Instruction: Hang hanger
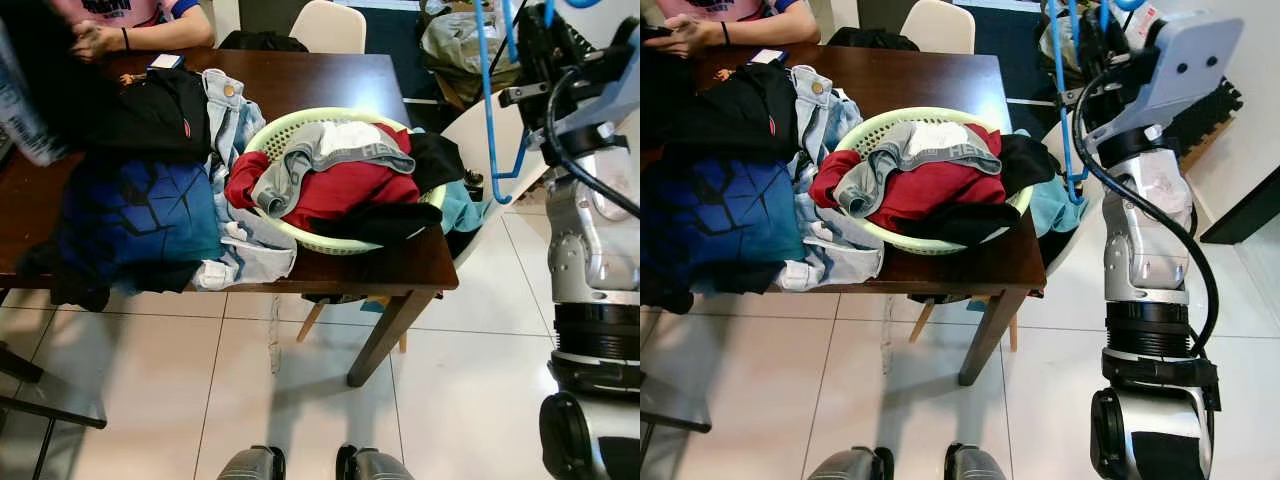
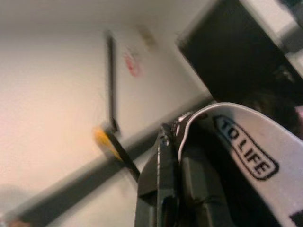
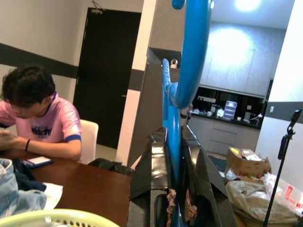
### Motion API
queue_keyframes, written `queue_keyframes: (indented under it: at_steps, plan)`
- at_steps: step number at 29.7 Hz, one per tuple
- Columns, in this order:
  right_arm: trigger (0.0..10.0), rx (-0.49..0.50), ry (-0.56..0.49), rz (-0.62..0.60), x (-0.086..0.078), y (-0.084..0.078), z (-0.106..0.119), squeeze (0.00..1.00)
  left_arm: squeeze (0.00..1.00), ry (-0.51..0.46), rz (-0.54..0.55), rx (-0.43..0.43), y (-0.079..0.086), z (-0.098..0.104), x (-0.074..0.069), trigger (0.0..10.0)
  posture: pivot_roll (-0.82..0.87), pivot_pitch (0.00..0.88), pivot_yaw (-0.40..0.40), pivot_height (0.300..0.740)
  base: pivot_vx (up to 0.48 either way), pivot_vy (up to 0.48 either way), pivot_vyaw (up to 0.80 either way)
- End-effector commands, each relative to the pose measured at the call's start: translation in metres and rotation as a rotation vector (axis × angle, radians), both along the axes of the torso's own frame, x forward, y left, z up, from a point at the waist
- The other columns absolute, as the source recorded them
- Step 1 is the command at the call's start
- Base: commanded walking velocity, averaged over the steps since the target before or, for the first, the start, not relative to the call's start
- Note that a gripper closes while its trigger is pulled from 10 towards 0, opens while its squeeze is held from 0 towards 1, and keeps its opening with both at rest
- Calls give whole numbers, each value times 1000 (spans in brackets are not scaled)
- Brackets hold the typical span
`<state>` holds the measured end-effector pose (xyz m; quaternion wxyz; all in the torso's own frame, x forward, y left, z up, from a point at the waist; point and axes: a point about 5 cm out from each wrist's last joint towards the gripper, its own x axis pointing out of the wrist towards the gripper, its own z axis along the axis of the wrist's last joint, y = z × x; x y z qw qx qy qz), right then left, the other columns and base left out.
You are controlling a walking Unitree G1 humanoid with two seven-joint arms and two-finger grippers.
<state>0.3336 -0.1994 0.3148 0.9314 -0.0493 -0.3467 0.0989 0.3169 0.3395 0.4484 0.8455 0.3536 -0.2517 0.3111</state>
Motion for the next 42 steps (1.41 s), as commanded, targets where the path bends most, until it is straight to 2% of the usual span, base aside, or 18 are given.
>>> queue_keyframes:
  at_steps: [1,4,5,11,14,16,19,21,23,26,29,32,33,34,35,37,38,42]
  plan:
    - [10000,6,-6,-8,-4,-3,2,0,0,111,-45,-66,7,-19,10,10000,13,107,20,740,0,0,0]
    - [10000,4,3,-11,-5,-3,0,0,71,165,-65,-118,13,-35,16,10000,5,125,14,740,0,0,0]
    - [10000,4,7,-12,-5,-4,-1,0,1000,182,-75,-137,15,-41,18,10000,4,129,13,740,0,0,0]
    - [10000,4,15,-12,-6,-4,-2,0,1000,237,-115,-175,17,-59,24,10000,7,140,10,740,0,0,0]
    - [10000,6,20,-9,-5,-2,-3,0,1000,283,-182,-309,21,-78,30,10000,8,145,9,740,0,0,0]
    - [10000,8,27,-1,-5,0,-3,0,1000,457,-408,-549,11,-120,41,10000,11,154,2,740,0,0,0]
    - [10000,7,29,1,-5,1,-3,0,1000,521,-487,-587,4,-133,42,10000,11,154,2,740,0,0,0]
    - [10000,6,31,3,-5,1,-3,0,1000,595,-547,-535,-1,-140,39,10000,12,158,2,740,0,0,0]
    - [10000,4,33,1,-6,0,-2,0,1000,755,-535,-215,4,-138,15,10000,14,161,-2,740,0,0,0]
    - [10000,4,33,1,-6,0,-2,0,1000,755,-535,-215,4,-138,15,10000,14,161,-2,740,0,0,0]
    - [10000,2,37,1,-7,-1,-2,0,1000,863,-576,73,-3,-124,-15,10000,25,164,-7,740,0,0,0]
    - [10000,2,37,1,-7,-1,-2,0,1000,863,-576,73,-3,-124,-15,10000,25,164,-7,740,0,0,0]
    - [10000,2,39,2,-6,-1,-2,0,820,835,-651,188,-17,-108,-28,10000,28,164,-11,740,0,0,0]
    - [10000,2,39,2,-6,-1,-2,0,820,835,-651,188,-17,-108,-28,10000,28,164,-11,740,0,0,0]
    - [10000,7,42,-1,-5,0,-3,0,0,723,-681,281,-34,-79,-37,10000,35,157,-22,740,0,0,0]
    - [10000,7,42,-1,-5,0,-3,0,0,723,-681,281,-34,-79,-37,10000,35,157,-22,740,0,0,0]
    - [10000,22,36,-22,-5,-1,-3,0,0,592,-691,312,-45,-54,-39,10000,37,154,-22,740,0,0,0]
    - [10000,46,27,-54,-4,-3,-1,0,0,497,-712,295,-53,-40,-35,10000,32,154,-17,740,0,0,0]
